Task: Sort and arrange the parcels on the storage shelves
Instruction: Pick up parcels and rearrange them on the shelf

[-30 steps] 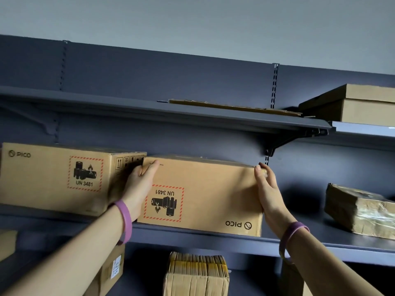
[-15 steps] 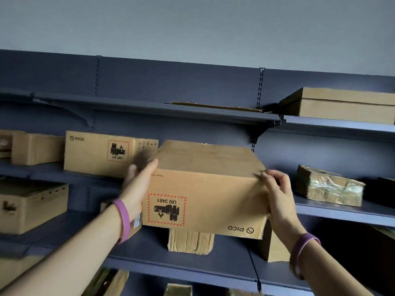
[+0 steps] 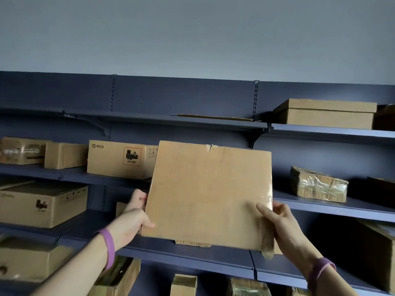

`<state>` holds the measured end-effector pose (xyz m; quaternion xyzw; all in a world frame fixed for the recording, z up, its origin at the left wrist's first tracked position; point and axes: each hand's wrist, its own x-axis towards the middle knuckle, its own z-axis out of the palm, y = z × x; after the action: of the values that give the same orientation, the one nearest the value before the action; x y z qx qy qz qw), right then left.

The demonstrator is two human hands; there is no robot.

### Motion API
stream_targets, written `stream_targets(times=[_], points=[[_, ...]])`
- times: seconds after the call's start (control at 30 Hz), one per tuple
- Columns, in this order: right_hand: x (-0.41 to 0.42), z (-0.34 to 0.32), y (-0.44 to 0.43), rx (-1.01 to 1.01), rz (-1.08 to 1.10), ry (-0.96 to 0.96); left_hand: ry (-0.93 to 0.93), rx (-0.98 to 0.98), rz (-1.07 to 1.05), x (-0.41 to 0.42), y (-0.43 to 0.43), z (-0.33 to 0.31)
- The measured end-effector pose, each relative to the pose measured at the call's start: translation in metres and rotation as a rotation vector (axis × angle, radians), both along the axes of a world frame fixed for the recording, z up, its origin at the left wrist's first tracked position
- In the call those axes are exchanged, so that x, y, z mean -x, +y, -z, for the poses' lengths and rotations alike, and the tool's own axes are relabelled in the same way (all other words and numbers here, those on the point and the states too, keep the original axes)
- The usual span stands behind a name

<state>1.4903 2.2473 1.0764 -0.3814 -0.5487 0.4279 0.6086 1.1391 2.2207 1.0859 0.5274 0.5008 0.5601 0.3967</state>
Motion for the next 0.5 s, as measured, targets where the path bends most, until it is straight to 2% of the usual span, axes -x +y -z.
stream_targets(times=[0.1,0.23,0.33,0.5], points=[[0.005,0.003,0.005,-0.067,0.053,-0.053,0.014,-0.013,-0.049,0.001,-0.001,0.004],[0.011,0.009,0.002,-0.095,-0.010,-0.156,-0.122,-0.053,0.015,0.002,-0.006,-0.003],[0.017,0.023,0.005,-0.097,0.008,-0.104,-0.106,0.015,-0.035,0.005,-0.010,-0.012],[0.019,0.038,0.015,-0.171,0.071,-0.196,-0.075,0.130,-0.104,0.010,-0.001,-0.015]])
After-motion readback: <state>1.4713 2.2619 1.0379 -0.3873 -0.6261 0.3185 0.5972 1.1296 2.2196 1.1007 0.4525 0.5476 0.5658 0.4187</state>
